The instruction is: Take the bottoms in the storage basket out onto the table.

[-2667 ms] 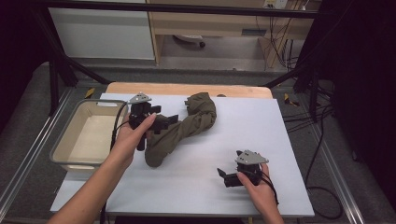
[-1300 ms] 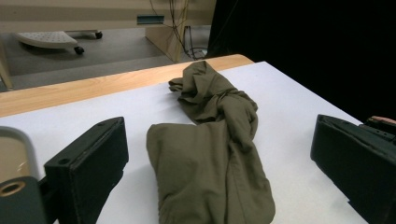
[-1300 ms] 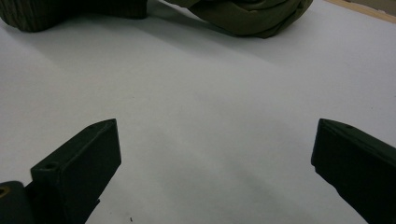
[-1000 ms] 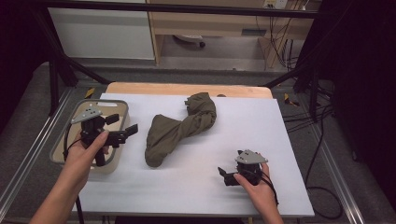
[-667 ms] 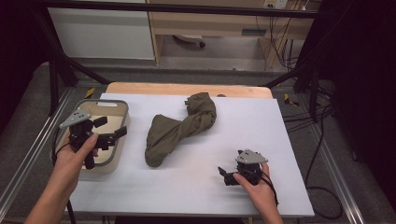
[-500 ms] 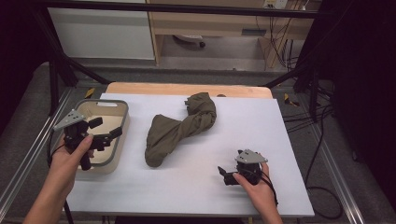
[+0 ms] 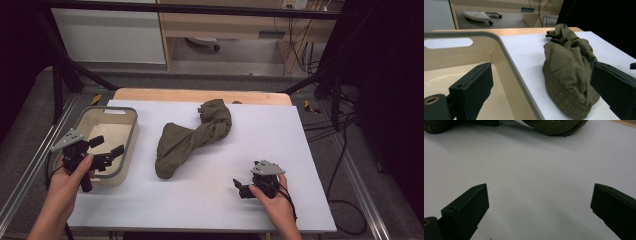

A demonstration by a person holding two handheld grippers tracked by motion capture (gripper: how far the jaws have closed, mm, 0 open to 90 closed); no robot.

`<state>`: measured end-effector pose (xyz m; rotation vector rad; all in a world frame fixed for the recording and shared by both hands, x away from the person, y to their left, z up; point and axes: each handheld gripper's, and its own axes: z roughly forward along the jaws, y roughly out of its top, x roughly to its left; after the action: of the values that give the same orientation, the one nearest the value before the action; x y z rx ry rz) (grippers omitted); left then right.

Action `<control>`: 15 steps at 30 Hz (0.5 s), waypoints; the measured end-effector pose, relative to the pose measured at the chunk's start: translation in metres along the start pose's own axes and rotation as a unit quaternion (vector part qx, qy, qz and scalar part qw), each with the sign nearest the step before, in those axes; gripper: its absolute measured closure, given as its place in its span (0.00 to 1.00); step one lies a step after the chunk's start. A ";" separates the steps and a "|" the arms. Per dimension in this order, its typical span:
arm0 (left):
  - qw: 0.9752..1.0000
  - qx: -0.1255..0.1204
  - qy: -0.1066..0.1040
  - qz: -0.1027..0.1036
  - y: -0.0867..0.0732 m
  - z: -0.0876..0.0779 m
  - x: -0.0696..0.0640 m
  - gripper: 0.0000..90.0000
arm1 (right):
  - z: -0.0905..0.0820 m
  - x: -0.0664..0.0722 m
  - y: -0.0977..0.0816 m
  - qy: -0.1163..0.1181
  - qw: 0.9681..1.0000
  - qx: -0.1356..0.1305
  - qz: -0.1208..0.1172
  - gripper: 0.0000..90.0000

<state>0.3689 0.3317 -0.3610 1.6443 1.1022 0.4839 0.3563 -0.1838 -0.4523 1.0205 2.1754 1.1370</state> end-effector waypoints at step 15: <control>1.000 0.008 0.016 0.004 -0.026 -0.003 -0.002 0.06 | -0.001 0.000 -0.001 -0.007 1.000 0.001 0.007 0.03</control>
<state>0.3548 0.3322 -0.3834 1.6607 1.1262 0.5097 0.3546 -0.1845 -0.4530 1.0425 2.1621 1.1305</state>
